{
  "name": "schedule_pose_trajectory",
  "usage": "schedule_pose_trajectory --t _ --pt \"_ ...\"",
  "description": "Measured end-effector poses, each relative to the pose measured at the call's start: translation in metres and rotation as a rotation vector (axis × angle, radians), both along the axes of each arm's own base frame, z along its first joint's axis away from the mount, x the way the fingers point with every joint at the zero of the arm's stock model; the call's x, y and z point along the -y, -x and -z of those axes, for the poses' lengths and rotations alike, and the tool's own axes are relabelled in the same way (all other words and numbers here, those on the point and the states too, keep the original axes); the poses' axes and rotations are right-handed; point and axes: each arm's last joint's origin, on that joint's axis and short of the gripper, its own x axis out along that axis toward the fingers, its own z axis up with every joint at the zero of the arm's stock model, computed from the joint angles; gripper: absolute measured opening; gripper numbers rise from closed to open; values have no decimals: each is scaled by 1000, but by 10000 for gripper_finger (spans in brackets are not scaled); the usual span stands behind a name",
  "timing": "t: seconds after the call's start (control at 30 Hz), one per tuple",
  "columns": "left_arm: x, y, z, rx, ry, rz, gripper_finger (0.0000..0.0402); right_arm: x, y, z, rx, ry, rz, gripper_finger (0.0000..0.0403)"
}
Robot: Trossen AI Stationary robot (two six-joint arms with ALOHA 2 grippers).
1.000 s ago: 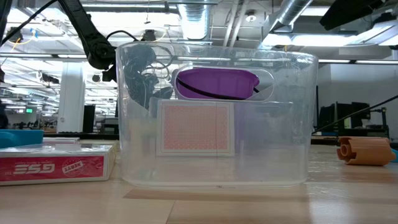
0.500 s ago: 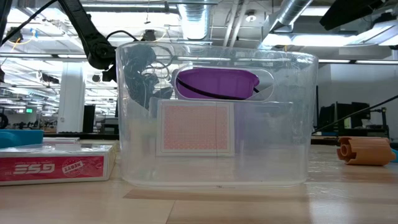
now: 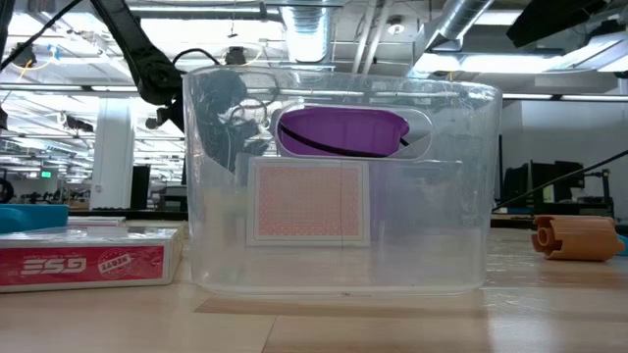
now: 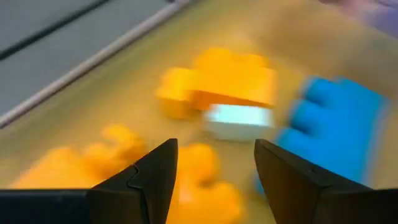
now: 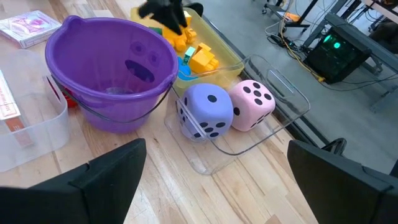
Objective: Pick & Place Toys
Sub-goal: Put the blue game piece into the yellow bin
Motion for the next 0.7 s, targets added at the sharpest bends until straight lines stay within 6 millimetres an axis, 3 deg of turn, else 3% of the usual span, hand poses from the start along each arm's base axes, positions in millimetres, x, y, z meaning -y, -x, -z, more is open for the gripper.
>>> schedule_pose_trajectory --t 0.27,0.53,0.7 --pt "44 -7 -29 44 19 433 209 0 0 0 1 0 -1 384" --pt "96 5 -73 105 -24 603 209 0 0 0 1 1 -1 384" --pt "118 14 -96 180 -65 681 209 3 1 8 -24 24 7 384"
